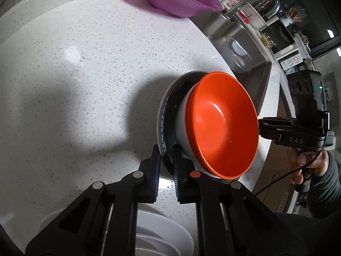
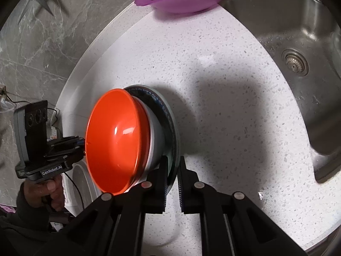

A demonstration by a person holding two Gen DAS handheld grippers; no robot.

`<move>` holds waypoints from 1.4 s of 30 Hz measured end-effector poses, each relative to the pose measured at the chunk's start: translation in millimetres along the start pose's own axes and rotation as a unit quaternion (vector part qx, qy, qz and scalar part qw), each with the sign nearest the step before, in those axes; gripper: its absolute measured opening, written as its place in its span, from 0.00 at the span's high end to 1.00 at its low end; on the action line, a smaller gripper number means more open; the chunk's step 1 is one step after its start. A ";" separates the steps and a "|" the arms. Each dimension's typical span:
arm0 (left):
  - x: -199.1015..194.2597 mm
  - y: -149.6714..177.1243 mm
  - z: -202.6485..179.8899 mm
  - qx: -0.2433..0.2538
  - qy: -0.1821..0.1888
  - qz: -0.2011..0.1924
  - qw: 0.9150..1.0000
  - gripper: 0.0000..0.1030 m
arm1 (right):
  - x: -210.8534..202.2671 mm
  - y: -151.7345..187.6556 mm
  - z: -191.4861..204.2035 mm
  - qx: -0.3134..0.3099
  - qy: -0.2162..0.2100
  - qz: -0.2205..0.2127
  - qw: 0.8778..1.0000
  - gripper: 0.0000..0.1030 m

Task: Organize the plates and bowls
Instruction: 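Lift and carry the nested bowl stack with both tools over the plate stack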

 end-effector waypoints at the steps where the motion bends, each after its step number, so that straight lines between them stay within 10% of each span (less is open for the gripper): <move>1: 0.5 -0.8 -0.4 -0.001 -0.001 -0.001 1.000 0.91 | -0.2 0.6 0.4 -0.002 0.002 0.000 1.000 0.90; 42: -49.3 6.1 21.6 -0.057 -0.007 -0.035 0.998 0.94 | -3.0 -11.2 23.2 0.004 -0.001 0.001 1.000 0.89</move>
Point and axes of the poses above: each gripper's, at about its wrist camera, not at the fingertips, and x roughly the way its jaws point, z to its left, y to its underside, the point moved 5 cm from there along x, roughly the way its jaws point, and after that the axes turned 11 degrees about -z, right-handed, at the moved point
